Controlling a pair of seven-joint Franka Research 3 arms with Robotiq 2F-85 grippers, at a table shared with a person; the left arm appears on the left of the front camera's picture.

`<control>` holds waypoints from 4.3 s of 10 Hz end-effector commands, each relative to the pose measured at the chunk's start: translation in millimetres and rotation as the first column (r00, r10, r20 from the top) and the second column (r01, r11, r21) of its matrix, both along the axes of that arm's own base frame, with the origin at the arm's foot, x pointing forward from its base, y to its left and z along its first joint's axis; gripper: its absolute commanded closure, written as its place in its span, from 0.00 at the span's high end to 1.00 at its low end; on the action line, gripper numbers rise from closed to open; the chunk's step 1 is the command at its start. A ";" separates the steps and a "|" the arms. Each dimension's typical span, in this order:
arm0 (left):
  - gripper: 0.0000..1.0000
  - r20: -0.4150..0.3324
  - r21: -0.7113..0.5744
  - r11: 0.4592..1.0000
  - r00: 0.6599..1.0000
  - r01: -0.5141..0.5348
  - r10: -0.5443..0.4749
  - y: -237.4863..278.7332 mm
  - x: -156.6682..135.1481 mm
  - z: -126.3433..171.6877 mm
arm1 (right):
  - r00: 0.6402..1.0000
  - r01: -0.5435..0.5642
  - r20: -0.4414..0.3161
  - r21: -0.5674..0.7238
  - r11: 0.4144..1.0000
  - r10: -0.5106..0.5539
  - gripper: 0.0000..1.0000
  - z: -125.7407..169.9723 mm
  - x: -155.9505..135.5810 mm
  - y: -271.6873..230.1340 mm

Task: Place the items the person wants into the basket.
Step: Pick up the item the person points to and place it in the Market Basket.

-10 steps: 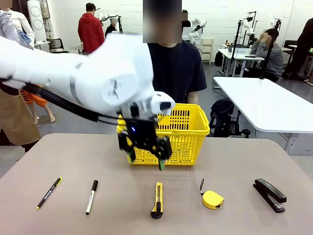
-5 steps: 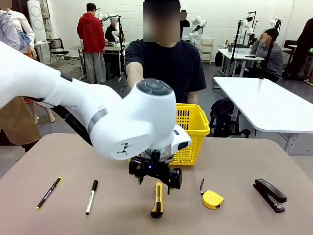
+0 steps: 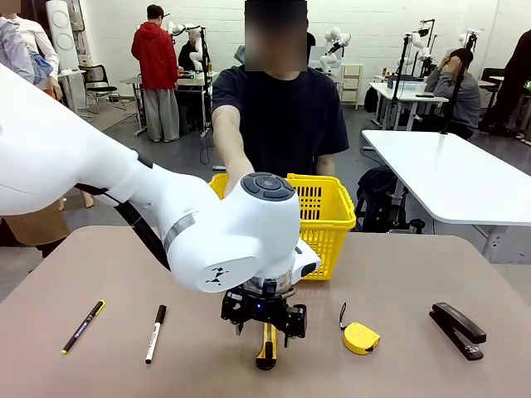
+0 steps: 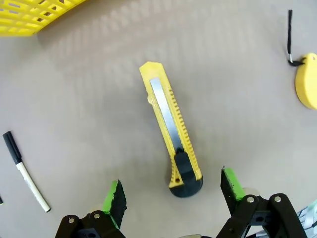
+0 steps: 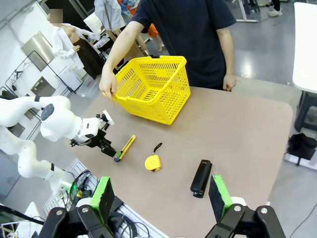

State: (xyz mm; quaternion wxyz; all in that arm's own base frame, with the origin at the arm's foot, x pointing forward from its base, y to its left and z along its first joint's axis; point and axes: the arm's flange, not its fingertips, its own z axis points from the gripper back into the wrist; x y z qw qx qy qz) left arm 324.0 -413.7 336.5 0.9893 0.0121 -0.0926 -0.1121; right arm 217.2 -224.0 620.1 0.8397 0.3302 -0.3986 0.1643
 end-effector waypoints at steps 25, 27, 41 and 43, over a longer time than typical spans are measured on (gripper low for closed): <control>0.09 0.091 -0.115 0.950 0.956 0.289 -0.280 23.6 -6.3 209.2 | 1.000 -0.018 0.022 0.015 1.000 0.017 1.00 2.1 2.0 0.5; 0.09 0.154 -0.052 0.896 0.890 0.441 -0.429 29.5 14.1 251.4 | 1.000 -0.018 0.022 0.015 1.000 0.017 1.00 2.1 2.0 0.5; 0.09 0.014 0.126 0.883 0.890 0.451 -0.456 28.6 246.3 147.5 | 1.000 -0.018 0.022 0.015 1.000 0.017 1.00 2.1 2.0 0.5; 0.09 0.042 0.135 0.907 0.912 0.399 -0.408 23.0 241.7 151.5 | 1.000 -0.018 0.022 0.015 1.000 0.017 1.00 2.1 2.0 0.5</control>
